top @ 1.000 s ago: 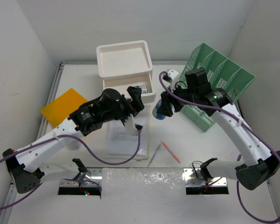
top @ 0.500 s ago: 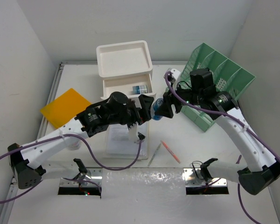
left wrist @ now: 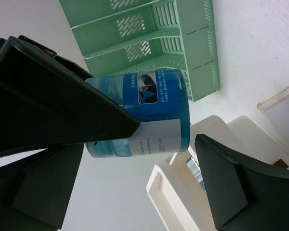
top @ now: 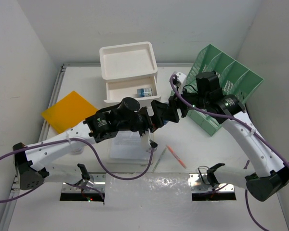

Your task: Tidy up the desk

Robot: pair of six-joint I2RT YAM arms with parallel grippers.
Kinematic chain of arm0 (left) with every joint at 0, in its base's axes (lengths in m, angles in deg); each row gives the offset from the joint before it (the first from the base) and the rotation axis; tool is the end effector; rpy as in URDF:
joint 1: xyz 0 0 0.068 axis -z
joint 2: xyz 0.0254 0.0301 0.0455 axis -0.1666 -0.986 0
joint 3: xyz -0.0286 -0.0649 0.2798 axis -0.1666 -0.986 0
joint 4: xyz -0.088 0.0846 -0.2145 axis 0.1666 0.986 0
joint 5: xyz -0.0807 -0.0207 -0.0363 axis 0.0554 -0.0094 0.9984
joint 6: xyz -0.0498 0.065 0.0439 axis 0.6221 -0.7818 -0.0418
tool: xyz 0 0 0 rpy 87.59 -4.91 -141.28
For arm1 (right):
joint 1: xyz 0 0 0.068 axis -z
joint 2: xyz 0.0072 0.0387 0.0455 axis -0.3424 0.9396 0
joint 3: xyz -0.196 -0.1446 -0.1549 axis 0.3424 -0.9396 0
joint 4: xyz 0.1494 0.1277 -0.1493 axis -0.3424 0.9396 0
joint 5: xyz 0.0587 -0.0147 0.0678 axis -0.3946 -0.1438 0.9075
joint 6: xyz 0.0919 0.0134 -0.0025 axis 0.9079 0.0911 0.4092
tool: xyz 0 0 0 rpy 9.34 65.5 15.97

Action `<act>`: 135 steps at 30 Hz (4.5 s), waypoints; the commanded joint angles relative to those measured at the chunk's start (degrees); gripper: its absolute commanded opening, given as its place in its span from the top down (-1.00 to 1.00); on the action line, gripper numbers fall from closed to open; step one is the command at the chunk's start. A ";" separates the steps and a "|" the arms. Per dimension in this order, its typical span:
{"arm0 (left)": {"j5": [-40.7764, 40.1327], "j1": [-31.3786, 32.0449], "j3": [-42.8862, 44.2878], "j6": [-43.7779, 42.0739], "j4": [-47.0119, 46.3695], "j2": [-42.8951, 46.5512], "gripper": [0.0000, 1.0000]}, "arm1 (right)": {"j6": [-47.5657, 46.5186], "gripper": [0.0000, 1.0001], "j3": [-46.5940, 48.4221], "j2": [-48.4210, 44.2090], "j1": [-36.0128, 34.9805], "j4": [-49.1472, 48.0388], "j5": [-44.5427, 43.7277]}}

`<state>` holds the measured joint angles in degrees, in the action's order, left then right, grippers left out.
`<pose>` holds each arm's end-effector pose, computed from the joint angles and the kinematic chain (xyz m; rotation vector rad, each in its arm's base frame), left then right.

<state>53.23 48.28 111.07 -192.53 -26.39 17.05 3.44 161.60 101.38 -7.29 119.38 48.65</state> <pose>0.1399 -0.2537 0.3541 2.0670 0.1824 0.3047 0.2020 0.1592 0.3787 -0.8388 2.0323 0.9612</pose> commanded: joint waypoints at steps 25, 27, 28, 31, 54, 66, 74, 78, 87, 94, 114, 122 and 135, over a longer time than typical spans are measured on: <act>1.72 3.92 7.75 13.27 1.41 -2.16 0.79 | 0.48 1.00 -4.29 -6.13 -0.02 -9.46 9.45; 1.28 4.10 8.45 16.25 0.71 -1.98 1.00 | 0.48 0.53 -4.91 -6.13 0.06 -9.20 7.97; 0.93 4.10 8.80 18.52 0.88 -1.98 1.00 | 0.66 0.13 -5.17 -6.13 0.06 -9.11 7.26; -0.65 4.10 10.12 22.05 1.67 -2.07 1.00 | 1.18 -0.52 -5.70 -6.66 0.06 -9.29 3.57; -28.87 -23.93 49.41 98.07 35.04 -22.18 1.00 | 13.48 -0.98 -5.97 -17.74 0.06 -12.54 -26.94; -9.99 -37.83 41.95 104.15 32.44 -24.58 1.00 | 14.37 -0.98 -9.40 -16.24 0.06 -14.74 -27.73; -7.08 -37.83 33.16 104.07 28.56 -22.28 0.88 | 15.77 -0.98 -10.45 -12.47 -0.02 -17.19 -27.73; -3.64 -37.83 32.10 104.59 29.62 -22.46 0.61 | 16.04 -0.98 -9.84 -10.71 -0.02 -16.50 -27.64; -4.17 -37.83 34.73 102.66 26.90 -20.97 -0.73 | 16.48 -0.98 -9.83 -8.33 -0.02 -17.64 -26.24; -6.53 -37.83 37.19 99.15 23.65 -18.77 -0.99 | 19.02 -0.88 -10.62 -4.56 -0.20 -20.79 -26.50; -12.78 -51.18 39.31 95.63 4.05 -30.37 -0.99 | 19.73 0.18 -22.05 13.02 -27.61 -55.16 -63.93; -10.24 -52.06 32.72 96.59 -2.45 -33.01 -0.96 | 22.54 0.06 -18.65 23.29 -28.68 -62.03 -62.97; -2.60 -52.94 19.80 95.19 -13.36 -27.65 -0.45 | 15.78 0.17 -11.33 27.97 -28.15 -66.33 -70.00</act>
<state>47.53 -4.07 132.77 -96.10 -38.56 -12.43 21.89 145.82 129.23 -36.66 59.34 -17.55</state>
